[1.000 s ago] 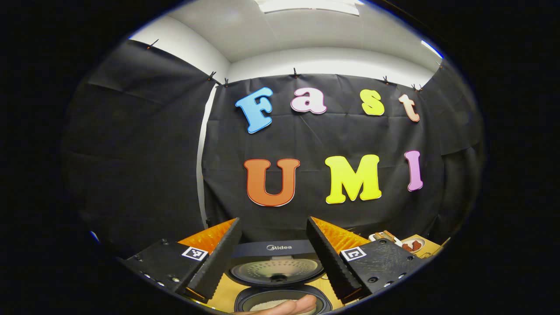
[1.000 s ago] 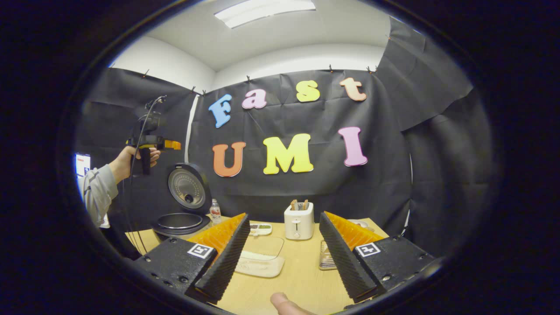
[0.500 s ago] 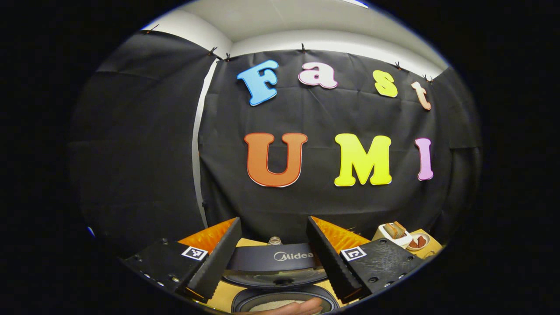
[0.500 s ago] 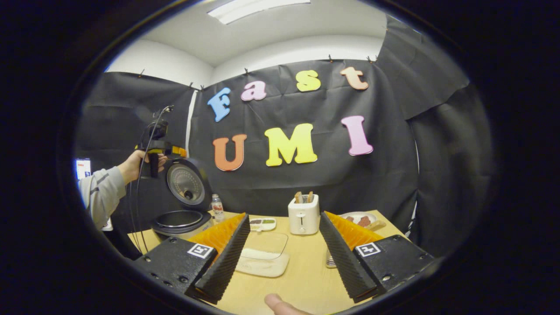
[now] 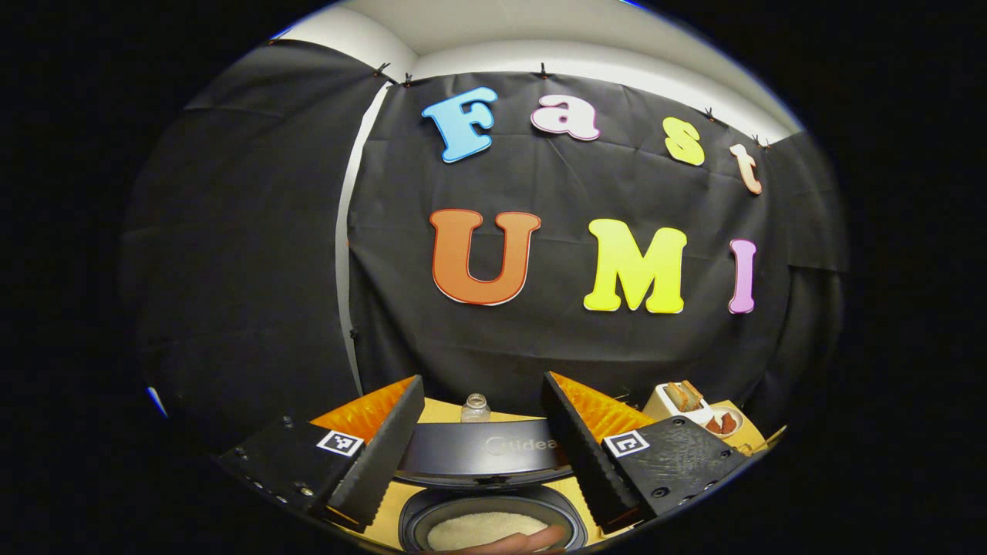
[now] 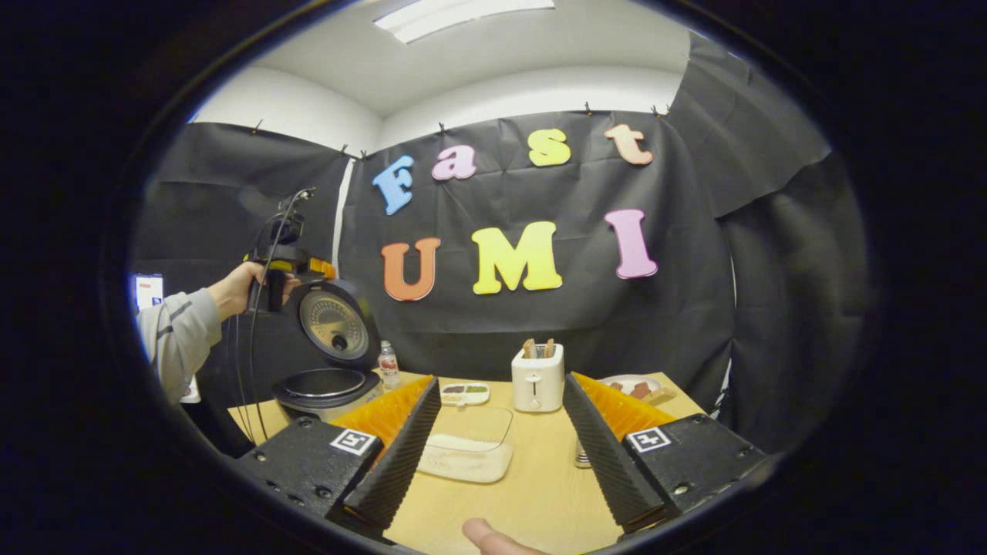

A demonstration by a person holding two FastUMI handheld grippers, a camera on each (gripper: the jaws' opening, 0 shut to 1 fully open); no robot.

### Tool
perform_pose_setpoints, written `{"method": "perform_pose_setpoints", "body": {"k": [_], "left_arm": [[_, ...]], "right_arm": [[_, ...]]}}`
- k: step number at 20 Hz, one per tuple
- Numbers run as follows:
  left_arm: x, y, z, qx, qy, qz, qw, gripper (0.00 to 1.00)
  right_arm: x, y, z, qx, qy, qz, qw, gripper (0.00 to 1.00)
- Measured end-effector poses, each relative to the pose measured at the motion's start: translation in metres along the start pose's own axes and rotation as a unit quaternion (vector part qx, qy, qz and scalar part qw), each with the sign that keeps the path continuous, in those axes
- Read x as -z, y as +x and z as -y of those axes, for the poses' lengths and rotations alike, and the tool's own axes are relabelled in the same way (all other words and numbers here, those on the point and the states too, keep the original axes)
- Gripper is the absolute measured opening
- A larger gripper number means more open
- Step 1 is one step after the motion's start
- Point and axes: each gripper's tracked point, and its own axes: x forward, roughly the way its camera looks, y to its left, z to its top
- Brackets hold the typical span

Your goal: Close the left gripper, press the button to open the rice cooker; take a wooden spoon from the chopstick holder with the right hand, scoop a spoonful of rice and pour it into the rice cooker, then put the wooden spoon back into the chopstick holder.

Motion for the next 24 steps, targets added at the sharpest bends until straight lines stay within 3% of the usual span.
{"method": "perform_pose_setpoints", "body": {"k": [3, 4, 9, 10, 12, 23, 24], "left_arm": [[0.007, -0.017, 0.002, 0.001, 0.004, -0.015, 1.000, 0.98], [0.011, -0.023, 0.006, 0.006, 0.010, -0.017, 1.000, 0.98], [0.042, -0.054, 0.014, 0.024, 0.012, -0.038, 0.999, 1.00], [0.047, -0.059, 0.016, 0.026, 0.015, -0.039, 0.999, 0.98], [0.068, -0.067, 0.021, 0.029, 0.014, -0.058, 0.998, 0.98], [0.178, -0.107, 0.026, 0.013, 0.026, -0.148, 0.989, 0.98], [0.183, -0.110, 0.026, 0.011, 0.025, -0.156, 0.987, 0.98]], "right_arm": [[-0.004, -0.014, -0.004, 0.002, -0.003, 0.006, 1.000, 1.00], [-0.004, -0.018, -0.007, 0.001, -0.006, 0.006, 1.000, 0.96], [-0.011, -0.044, -0.019, -0.001, -0.012, 0.020, 1.000, 0.96], [-0.010, -0.048, -0.020, -0.001, -0.014, 0.019, 1.000, 1.00], [-0.011, -0.057, -0.024, -0.003, -0.015, 0.019, 1.000, 0.96], [-0.015, -0.094, -0.025, 0.015, -0.024, 0.023, 0.999, 1.00], [-0.015, -0.095, -0.025, 0.016, -0.024, 0.023, 0.999, 0.96]]}}
